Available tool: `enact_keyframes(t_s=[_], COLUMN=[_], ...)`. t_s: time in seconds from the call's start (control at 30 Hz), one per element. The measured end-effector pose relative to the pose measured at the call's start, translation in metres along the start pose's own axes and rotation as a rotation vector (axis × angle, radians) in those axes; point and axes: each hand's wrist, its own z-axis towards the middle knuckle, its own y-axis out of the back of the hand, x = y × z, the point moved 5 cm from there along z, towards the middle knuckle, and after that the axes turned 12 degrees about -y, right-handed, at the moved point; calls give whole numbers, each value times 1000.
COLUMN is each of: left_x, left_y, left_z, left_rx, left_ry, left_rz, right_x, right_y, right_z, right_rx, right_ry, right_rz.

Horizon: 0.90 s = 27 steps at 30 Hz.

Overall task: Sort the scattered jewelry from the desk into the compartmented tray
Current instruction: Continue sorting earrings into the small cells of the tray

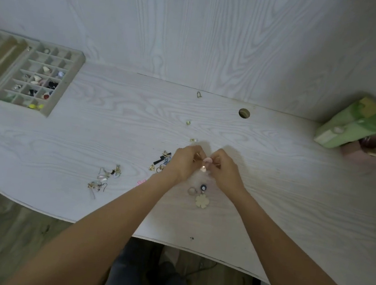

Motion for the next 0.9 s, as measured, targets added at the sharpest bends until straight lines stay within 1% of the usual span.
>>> enact_keyframes(t_s=[0.1, 0.17, 0.27, 0.37, 0.43, 0.57, 0.67, 0.7, 0.77, 0.83, 0.9], left_x=[-7, -11, -11, -2, 9, 32, 50, 58, 67, 75, 83], left_y=[32, 58, 98, 126, 151, 207, 258, 277, 307, 335, 361], left_z=[-4, -9, -19, -31, -40, -58, -71, -74, -79, -81, -81], left_rx=[-62, -141, -243, -267, -293, -339, -378, -399, -447, -499, -544], left_ry=[-47, -55, -15, 68, 99, 142, 123, 101, 55, 15, -19], left_rz=[-124, -260, -493, -713, -789, -832, -833, -782, -593, -462, -349], right_x=[25, 50, 90, 125, 151, 202, 242, 256, 278, 298, 315], right_y=[-2, -8, -21, -39, -58, -101, -141, -156, -180, -204, -229], right_z=[-3, -5, -3, 2, 4, 9, 13, 16, 22, 30, 36], right_rx=[179, 297, 347, 348, 381, 434, 491, 502, 470, 420, 445], right_ry=[-84, -104, -46, 19, 68, 126, 148, 150, 147, 105, 37], right_rz=[363, 489, 489, 449, 415, 365, 343, 330, 322, 348, 418])
